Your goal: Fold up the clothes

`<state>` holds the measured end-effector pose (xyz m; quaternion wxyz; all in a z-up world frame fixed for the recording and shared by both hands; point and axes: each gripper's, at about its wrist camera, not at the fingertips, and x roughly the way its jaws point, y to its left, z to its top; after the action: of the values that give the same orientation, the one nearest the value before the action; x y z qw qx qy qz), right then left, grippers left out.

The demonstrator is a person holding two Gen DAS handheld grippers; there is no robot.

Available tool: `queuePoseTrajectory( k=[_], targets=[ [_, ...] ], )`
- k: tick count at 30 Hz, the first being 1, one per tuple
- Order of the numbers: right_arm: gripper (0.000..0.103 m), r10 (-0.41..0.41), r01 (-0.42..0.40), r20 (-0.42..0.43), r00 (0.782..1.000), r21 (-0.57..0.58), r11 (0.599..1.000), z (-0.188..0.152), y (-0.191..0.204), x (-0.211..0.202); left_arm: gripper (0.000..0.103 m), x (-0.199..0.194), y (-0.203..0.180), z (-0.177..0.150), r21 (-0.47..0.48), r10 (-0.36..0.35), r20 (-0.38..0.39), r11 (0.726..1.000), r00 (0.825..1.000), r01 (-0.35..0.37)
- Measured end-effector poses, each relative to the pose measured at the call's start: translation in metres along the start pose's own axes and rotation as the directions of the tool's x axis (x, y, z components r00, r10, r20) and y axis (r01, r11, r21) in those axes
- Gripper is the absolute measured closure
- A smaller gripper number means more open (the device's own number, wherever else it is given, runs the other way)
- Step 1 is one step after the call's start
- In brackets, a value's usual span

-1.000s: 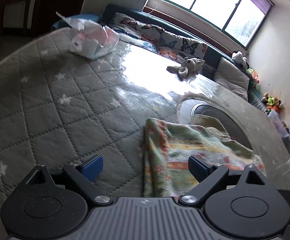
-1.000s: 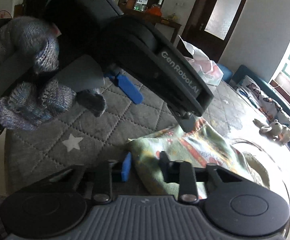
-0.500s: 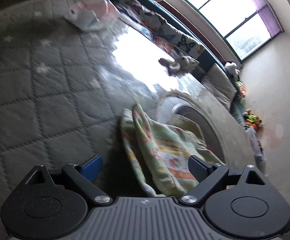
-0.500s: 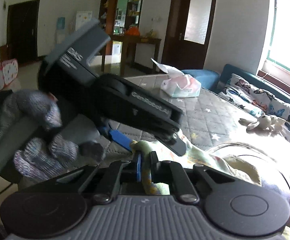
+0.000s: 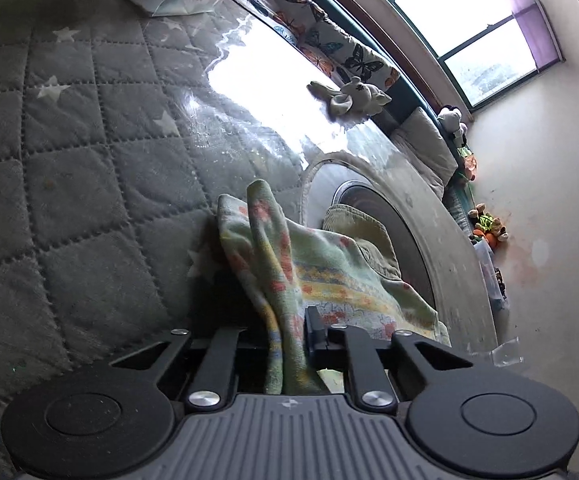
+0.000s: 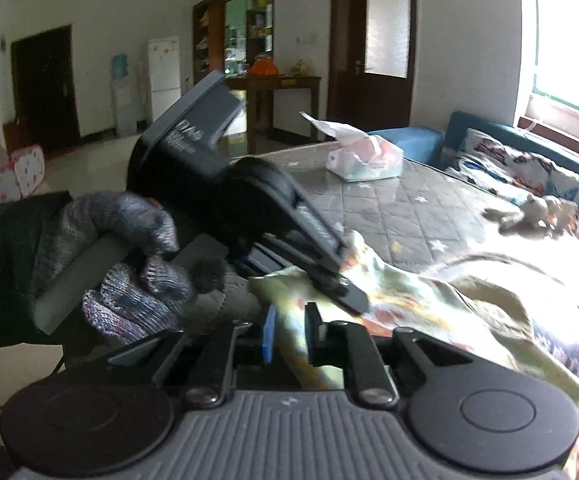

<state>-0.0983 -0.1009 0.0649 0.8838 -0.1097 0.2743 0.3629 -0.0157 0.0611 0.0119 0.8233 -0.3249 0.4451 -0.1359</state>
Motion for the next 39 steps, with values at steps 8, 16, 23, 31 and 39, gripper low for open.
queuePoseTrajectory(
  k=[8, 16, 23, 31, 39],
  targets=[
    [0.088, -0.222, 0.229, -0.06, 0.973, 0.168, 0.959, -0.028, -0.068, -0.014, 0.089, 0.003, -0.003, -0.001, 0.019, 0.011, 0.008, 1.0, 1.0, -0.011],
    [0.078, -0.356, 0.38, -0.133, 0.925, 0.314, 0.87, -0.058, -0.134, -0.021, 0.089, 0.005, -0.003, -0.001, 0.017, 0.011, 0.01, 1.0, 1.0, -0.011],
    [0.078, -0.446, 0.477, -0.168, 0.879, 0.309, 0.823, -0.069, -0.153, -0.025, 0.089, 0.006, -0.002, -0.001, 0.02, 0.007, 0.01, 1.0, 1.0, -0.007],
    [0.052, -0.525, 0.561, -0.2, 0.827, 0.332, 0.758, -0.078, -0.169, -0.031, 0.089, 0.006, -0.004, -0.002, 0.032, 0.013, 0.012, 0.999, 1.0, -0.014],
    [0.05, -0.523, 0.559, -0.202, 0.828, 0.372, 0.741, -0.08, -0.169, -0.029, 0.089, 0.005, -0.011, -0.004, 0.072, 0.038, 0.02, 0.997, 0.999, -0.039]
  ],
)
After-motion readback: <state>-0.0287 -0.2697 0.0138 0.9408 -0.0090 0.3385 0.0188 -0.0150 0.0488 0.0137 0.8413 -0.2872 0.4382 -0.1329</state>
